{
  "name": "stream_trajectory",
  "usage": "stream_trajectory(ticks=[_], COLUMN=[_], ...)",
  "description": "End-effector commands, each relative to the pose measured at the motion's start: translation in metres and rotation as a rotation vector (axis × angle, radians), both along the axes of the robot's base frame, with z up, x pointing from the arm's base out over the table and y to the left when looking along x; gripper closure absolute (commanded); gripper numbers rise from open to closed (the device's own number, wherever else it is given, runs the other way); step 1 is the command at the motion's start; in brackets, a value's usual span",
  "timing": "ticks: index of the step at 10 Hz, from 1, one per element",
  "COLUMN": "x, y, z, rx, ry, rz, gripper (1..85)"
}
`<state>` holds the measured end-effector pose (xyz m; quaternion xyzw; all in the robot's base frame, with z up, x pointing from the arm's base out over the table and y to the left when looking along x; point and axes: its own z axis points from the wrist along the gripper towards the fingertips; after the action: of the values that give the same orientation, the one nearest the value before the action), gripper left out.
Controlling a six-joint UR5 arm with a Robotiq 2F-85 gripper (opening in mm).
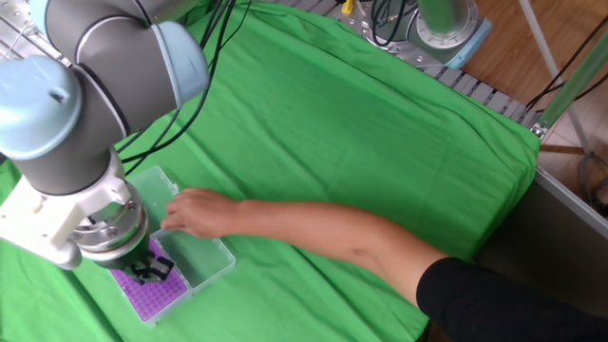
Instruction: Insert a small pipette tip into the holder for small pipette tips
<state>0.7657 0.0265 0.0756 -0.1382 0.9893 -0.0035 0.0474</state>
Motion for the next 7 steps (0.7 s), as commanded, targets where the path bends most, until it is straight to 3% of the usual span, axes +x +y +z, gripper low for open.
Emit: stream_trajectory(ticks=[1, 7], x=[-0.0032, -0.0092], y=[0.0007, -0.0038], z=[-0.0054, -0.0079], rx=[0.007, 0.003], ry=[-0.007, -0.007], rz=[-0.008, 0.003], gripper=[84.7, 84.7])
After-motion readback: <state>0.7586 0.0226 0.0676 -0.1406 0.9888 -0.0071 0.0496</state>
